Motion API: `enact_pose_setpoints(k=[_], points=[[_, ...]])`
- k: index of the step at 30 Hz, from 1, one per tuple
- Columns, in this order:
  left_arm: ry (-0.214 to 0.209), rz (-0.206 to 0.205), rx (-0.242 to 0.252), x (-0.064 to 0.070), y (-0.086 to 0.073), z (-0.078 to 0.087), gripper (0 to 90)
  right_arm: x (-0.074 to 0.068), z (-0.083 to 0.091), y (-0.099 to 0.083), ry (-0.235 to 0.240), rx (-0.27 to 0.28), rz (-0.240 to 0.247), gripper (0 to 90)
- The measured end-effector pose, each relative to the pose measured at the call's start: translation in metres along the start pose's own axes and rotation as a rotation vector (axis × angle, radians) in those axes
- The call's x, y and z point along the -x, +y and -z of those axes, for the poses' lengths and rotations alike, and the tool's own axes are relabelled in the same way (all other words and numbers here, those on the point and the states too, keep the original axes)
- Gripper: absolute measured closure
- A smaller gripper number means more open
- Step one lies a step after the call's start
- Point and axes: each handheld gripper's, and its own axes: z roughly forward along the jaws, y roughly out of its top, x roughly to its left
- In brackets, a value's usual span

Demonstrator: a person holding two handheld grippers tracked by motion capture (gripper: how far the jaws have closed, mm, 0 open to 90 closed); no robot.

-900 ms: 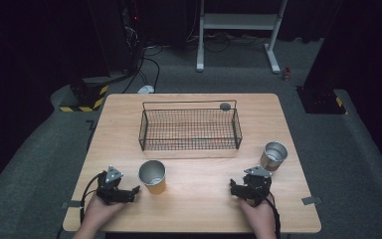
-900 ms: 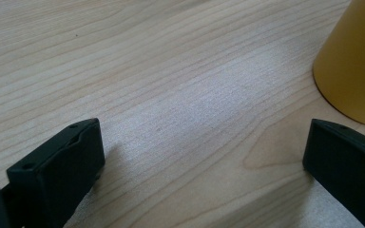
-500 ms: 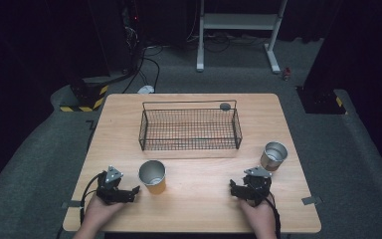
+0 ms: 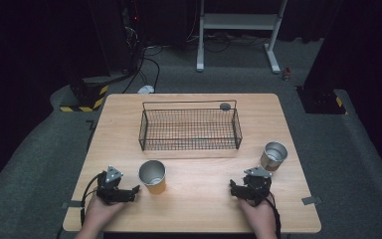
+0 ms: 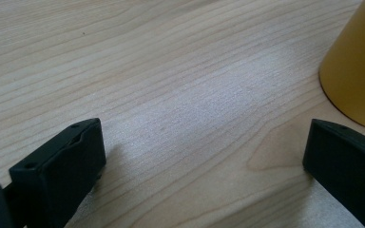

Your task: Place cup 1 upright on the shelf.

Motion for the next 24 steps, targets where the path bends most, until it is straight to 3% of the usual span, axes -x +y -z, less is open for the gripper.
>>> enact_pose_setpoints(k=[13, 17, 20, 24], points=[[0.003, -0.029, 0.013, 0.0029, -0.0004, 0.0022, 4.3, 0.0001, 0.0001, -0.0001, 0.001, 0.0, 0.001, 8.5], [-0.012, -0.019, 0.002, 0.001, -0.0006, 0.0035, 5.2, 0.0, 0.0001, -0.0002, 0.0, 0.001, 0.001, 8.6], [0.005, -0.027, -0.003, -0.0024, -0.0001, 0.0046, 5.4, 0.0, 0.0001, -0.0002, 0.0, 0.001, 0.001, 8.6], [-0.005, 0.001, 0.006, -0.0044, -0.0003, 0.0062, 5.5, 0.0, 0.0002, -0.0001, 0.0, 0.001, 0.001, 8.6]])
